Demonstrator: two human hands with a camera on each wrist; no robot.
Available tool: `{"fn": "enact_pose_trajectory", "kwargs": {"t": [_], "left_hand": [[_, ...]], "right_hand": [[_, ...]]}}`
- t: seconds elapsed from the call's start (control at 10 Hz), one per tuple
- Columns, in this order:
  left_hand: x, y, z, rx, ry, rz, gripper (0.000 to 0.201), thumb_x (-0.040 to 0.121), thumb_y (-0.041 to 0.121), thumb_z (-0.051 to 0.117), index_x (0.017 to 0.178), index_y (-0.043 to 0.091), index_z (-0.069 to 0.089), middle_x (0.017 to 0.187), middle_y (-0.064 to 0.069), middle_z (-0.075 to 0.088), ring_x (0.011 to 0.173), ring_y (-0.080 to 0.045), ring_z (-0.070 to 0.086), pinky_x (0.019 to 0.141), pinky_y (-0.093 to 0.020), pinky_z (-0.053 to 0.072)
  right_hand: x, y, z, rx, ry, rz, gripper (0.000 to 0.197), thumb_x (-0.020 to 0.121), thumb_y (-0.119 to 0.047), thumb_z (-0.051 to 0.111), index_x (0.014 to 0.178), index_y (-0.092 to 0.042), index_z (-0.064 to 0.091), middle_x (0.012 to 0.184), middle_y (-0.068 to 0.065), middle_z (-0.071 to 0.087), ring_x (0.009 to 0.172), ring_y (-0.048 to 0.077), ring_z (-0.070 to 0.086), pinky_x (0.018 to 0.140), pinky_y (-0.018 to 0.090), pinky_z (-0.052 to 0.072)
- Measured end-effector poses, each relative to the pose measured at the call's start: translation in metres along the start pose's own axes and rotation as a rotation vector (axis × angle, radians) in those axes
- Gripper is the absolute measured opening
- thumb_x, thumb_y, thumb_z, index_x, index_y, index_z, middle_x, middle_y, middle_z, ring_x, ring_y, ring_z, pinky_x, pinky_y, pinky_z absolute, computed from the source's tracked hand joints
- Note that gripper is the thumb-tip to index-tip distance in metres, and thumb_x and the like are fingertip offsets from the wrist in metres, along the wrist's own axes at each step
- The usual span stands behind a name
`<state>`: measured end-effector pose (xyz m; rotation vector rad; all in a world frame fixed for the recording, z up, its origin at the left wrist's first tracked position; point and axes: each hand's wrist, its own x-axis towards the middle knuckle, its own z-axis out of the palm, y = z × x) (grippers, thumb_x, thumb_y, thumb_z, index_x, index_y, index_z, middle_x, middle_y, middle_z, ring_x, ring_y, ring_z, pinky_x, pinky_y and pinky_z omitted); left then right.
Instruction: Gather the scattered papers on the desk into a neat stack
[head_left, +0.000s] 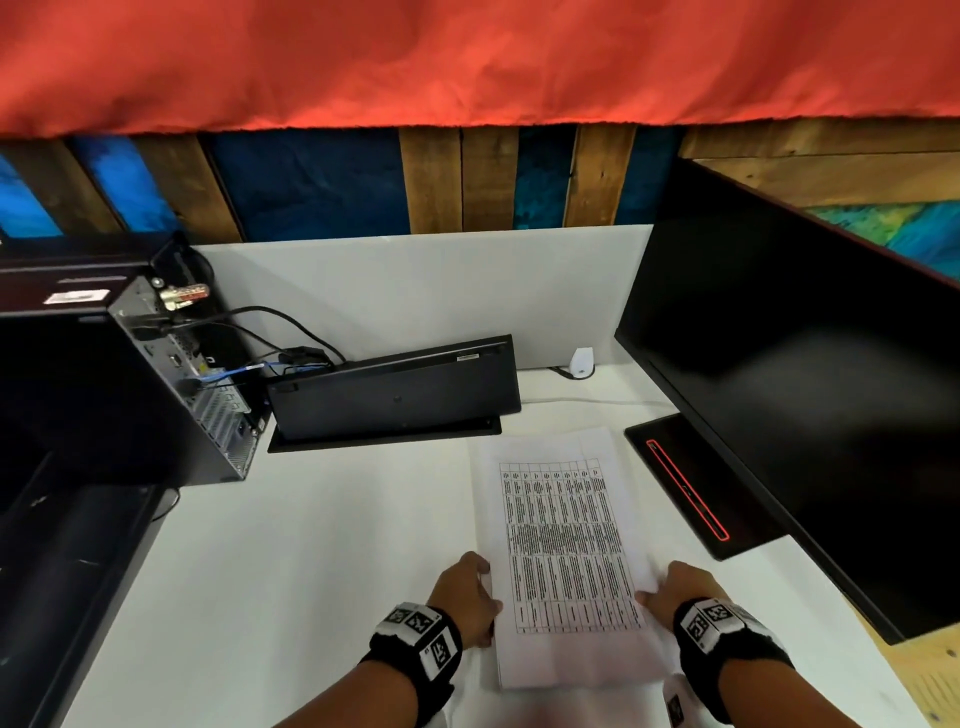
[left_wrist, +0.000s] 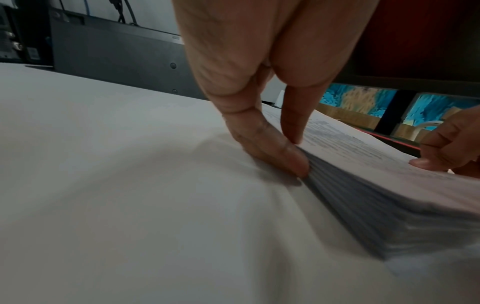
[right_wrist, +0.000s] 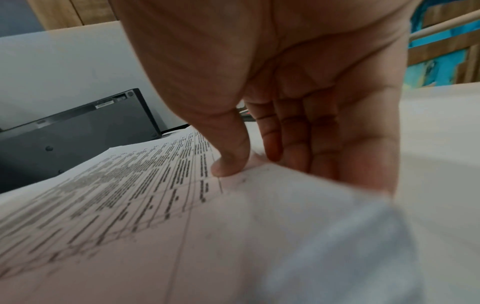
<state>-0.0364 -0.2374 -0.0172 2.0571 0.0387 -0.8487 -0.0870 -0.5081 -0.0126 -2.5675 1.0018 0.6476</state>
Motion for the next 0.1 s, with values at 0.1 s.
{"fn": "enact_pose_trajectory", "kwargs": {"t": [0.1], "left_hand": [[-0.006,-0.0014,-0.0151,-0.046,-0.091,-0.012,0.033,0.087,0.011,0.066,0.115,0.014,0.049,0.078,-0.006,0.06,0.053,-0.015,0.057,0.048,-0.027,0.051]], "right_hand": [[-0.0052,-0.0124,-0.014,-0.003,0.008,-0.034,0.062,0.076,-0.052,0.065,0.123,-0.013,0.052,0.13,0.004,0.057,0.117,0.02,0.057,0.091,0.026,0.046]]}}
